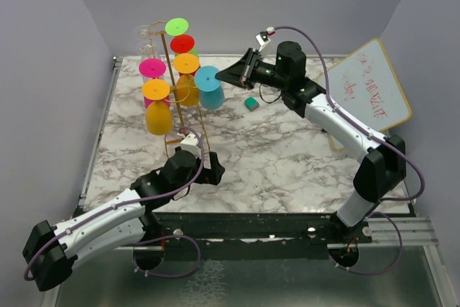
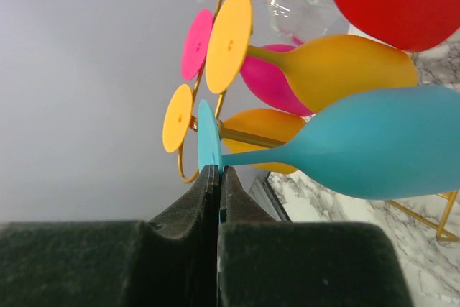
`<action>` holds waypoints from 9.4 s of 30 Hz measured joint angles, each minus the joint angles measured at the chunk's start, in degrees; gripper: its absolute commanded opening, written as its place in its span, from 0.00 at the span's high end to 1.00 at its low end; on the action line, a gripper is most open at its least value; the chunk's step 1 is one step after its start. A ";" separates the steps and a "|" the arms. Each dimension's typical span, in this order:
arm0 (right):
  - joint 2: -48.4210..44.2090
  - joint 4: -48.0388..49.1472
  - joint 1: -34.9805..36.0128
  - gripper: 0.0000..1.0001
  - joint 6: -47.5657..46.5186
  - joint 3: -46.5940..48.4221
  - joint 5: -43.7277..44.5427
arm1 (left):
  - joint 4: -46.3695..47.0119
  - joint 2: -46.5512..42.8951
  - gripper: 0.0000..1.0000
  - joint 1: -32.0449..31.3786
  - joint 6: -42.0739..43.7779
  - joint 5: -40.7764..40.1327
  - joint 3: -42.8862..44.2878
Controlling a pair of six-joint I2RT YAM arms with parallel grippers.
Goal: Take the wine glass off the wine glass rack
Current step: Pick up the wine glass from the wine rack, then place the wine glass at the center of the board.
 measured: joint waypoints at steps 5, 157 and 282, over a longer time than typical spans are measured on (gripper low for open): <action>-4.44 0.68 -2.67 0.99 -0.17 -5.88 1.16 | 0.04 -1.90 0.01 0.00 1.38 1.84 1.16; -23.45 17.05 -16.92 0.44 -14.93 -41.48 -50.05 | 17.64 2.21 1.00 3.32 53.72 70.64 5.33; 16.46 -34.03 -5.51 0.87 -54.99 13.27 47.15 | 7.74 -2.58 0.01 3.06 18.67 30.93 6.40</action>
